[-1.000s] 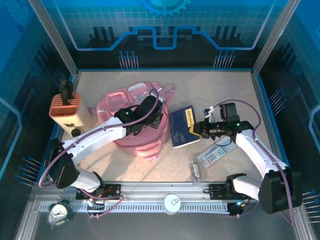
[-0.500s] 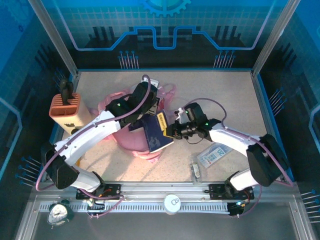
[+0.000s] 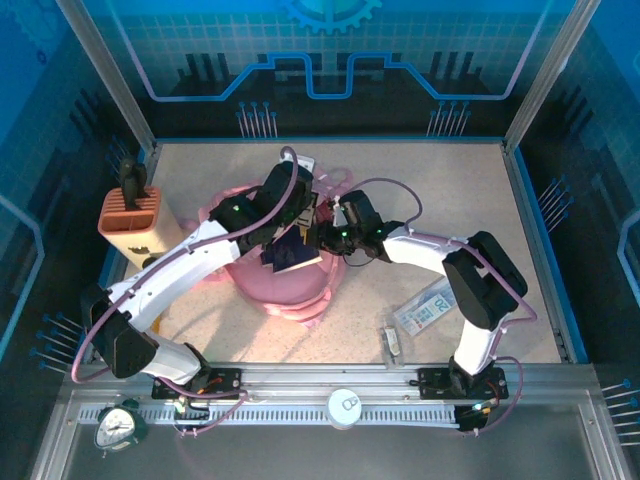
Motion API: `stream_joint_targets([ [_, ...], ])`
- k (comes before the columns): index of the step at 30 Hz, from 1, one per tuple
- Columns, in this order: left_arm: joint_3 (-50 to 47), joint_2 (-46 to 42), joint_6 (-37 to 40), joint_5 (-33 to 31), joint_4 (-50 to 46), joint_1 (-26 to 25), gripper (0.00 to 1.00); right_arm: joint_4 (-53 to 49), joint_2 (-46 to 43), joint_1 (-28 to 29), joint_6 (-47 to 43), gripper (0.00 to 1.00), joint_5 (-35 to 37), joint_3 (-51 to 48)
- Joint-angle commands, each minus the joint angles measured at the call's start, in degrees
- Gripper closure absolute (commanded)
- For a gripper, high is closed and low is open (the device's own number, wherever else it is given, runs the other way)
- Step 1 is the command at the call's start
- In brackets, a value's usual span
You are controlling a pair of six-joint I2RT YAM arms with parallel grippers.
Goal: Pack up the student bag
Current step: Place the book in the student bag.
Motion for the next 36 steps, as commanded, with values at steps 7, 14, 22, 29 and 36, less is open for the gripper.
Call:
stream_joint_targets([
  [7,-0.6,-3.1,-3.0,1.3,8.3,0.9,1.0,-10.4,-10.9,3.1,-9.8,0.5,8.6,-5.7],
  [14,-0.5,-2.9,-4.2,3.0,7.8,0.9,1.0,-11.5,-8.8,6.5,-11.2,0.75,9.7,-6.1],
  [22,-0.2,-2.6,-5.7,4.4,7.4,1.0,1.0,-5.4,-1.5,6.7,-13.4,0.83,14.9,0.5],
  [29,-0.5,-2.8,-6.0,3.7,7.0,0.9,1.0,-2.4,10.0,6.8,-15.7,0.83,16.8,9.5],
  [36,-1.7,-3.4,-6.4,3.6,7.8,1.0,1.0,0.7,10.8,7.7,-17.0,0.81,14.9,10.9],
])
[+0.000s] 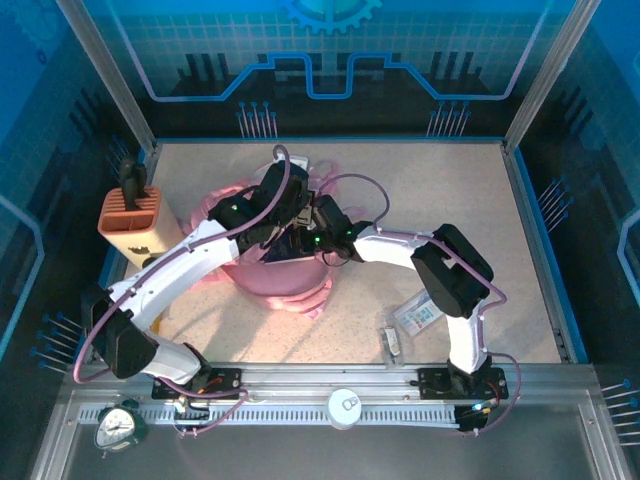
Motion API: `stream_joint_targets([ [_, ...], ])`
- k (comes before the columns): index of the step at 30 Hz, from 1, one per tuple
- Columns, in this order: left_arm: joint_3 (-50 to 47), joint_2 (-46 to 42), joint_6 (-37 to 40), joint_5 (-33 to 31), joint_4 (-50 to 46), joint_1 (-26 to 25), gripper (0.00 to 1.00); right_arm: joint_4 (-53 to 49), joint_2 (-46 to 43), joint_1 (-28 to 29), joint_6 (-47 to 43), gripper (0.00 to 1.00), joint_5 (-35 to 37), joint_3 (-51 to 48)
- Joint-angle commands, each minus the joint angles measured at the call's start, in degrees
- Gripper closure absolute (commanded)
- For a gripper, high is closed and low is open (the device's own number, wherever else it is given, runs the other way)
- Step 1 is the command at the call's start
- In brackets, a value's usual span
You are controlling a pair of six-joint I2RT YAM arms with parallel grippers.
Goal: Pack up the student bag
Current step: Place the book in the student bag.
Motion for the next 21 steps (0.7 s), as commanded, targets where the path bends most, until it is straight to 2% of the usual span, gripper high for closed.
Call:
stream_joint_targets([
  [1,0.4,-3.2,-1.6,0.0,5.9,-0.5,1.0,0.9,-1.5,1.2,-2.4,0.8,-0.4,0.0],
  [6,0.2,-3.5,-1.6,0.8,6.0,-0.5,1.0,-2.2,-11.0,1.4,-3.8,0.75,-0.1,-5.6],
  [10,-0.3,-4.1,-1.9,1.1,6.2,-0.5,1.0,-8.6,-17.3,2.1,-4.2,0.71,1.7,-10.5],
  [15,-0.5,-4.3,-1.9,0.6,6.2,-0.4,1.0,-10.8,-23.5,3.9,-3.0,0.72,3.4,-18.5],
  [21,-0.4,-3.9,-3.0,1.2,6.4,-0.5,1.0,-11.3,-19.6,5.1,-4.5,0.78,3.4,-17.8],
])
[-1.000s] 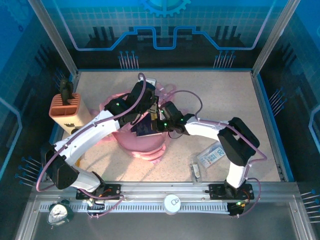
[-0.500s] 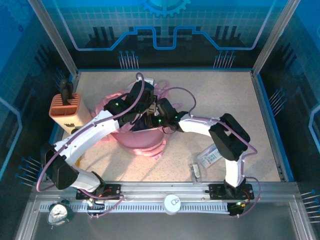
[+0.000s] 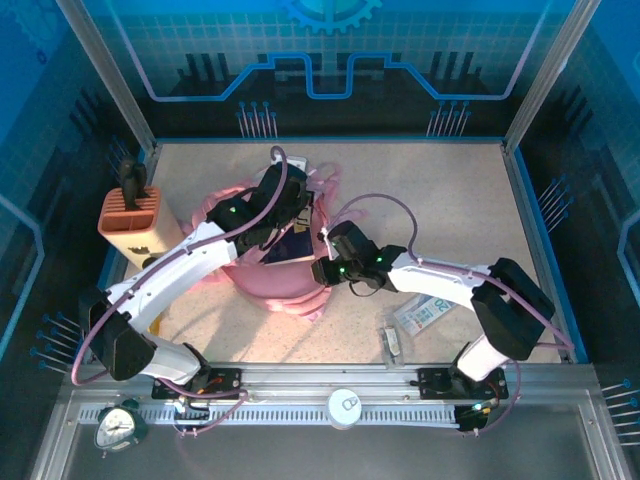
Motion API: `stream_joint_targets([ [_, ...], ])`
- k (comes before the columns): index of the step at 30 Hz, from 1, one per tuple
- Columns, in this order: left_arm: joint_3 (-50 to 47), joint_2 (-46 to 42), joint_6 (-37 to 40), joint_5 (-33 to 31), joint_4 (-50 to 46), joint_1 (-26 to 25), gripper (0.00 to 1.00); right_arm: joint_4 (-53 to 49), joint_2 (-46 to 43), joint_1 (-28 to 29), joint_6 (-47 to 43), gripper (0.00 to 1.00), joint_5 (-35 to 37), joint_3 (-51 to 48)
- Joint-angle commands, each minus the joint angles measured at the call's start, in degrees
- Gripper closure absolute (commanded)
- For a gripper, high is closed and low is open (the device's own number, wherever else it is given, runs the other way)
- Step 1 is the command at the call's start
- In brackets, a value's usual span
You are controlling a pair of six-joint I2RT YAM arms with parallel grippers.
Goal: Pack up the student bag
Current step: Place the book in the student bag, then close the student bag at the center of the table, then rotate the student bag at the center of the table.
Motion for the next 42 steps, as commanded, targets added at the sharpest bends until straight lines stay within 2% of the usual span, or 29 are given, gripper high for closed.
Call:
stream_joint_targets([
  [1,0.7,-2.8,-2.0,0.9,5.3,-0.4,1.0,0.0,3.5,0.5,-2.0,0.78,1.8,1.4],
  [5,1.2,-2.5,-2.7,1.9,4.9,-0.5,1.0,3.4,9.4,-0.5,-3.5,0.81,4.2,6.5],
  [9,0.8,-2.6,-3.2,1.4,4.6,-0.5,1.0,13.4,14.1,-1.9,-4.9,0.82,4.9,9.1],
  [12,0.0,-2.7,-3.4,1.6,4.8,-0.5,1.0,13.5,15.6,-2.2,-6.5,0.81,4.7,11.9],
  [15,-0.8,-3.0,-3.7,1.1,4.7,-0.5,0.98,13.8,12.1,-1.8,-8.5,0.78,3.8,8.8],
  [22,-5.3,-3.3,-6.2,2.9,7.2,-0.5,0.93,9.6,-4.4,-1.8,-10.1,0.58,5.7,-3.7],
  [25,-7.4,-3.5,-7.8,5.0,7.2,-0.5,0.86,5.5,-10.3,-1.8,-11.5,0.48,6.8,-6.7],
  [28,-10.7,-4.8,-8.9,8.3,7.4,-0.5,0.71,3.2,-14.3,-1.8,-12.7,0.4,6.1,-8.4],
  [33,-19.7,-11.3,-11.9,11.7,9.3,-0.7,0.52,-1.7,-15.7,-1.2,-10.0,0.23,0.3,-7.7],
  [38,-30.7,-20.3,-17.2,5.7,8.6,-0.3,0.44,-1.7,-13.4,3.4,-3.0,0.22,-0.3,-7.5],
  [42,-38.0,-25.7,-20.9,4.5,7.2,2.0,0.4,0.3,-10.4,7.8,-0.1,0.22,-0.3,-6.4],
])
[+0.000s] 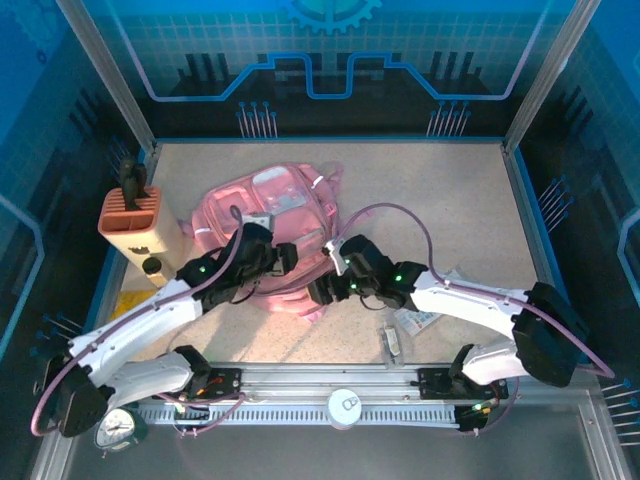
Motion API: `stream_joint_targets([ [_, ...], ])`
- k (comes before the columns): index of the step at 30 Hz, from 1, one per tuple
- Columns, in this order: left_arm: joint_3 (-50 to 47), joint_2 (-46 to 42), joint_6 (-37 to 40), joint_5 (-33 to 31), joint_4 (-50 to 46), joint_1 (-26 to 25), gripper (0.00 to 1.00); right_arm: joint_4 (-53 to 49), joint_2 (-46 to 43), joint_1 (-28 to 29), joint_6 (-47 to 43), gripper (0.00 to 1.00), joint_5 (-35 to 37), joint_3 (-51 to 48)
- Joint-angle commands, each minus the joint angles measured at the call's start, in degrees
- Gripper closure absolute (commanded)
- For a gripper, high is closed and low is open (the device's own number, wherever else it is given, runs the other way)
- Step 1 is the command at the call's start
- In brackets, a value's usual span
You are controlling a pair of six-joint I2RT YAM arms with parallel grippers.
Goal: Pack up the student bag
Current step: Rotate the student bag at the center of the table.
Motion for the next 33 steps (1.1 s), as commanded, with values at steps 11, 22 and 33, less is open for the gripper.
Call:
stream_joint_targets([
  [11,-15.2,-2.1,-12.6,3.8,1.1,4.2,0.4,3.1,5.4,4.8,6.5,0.22,0.0,0.4],
  [22,-10.4,19.1,-18.9,8.0,18.9,-2.0,0.45,-0.2,-0.4,-1.0,4.2,0.21,0.0,-0.5],
  [33,13.9,37.2,-15.3,12.2,23.1,-5.4,0.47,-5.7,-13.0,-14.0,0.0,0.17,-1.8,-4.0],
])
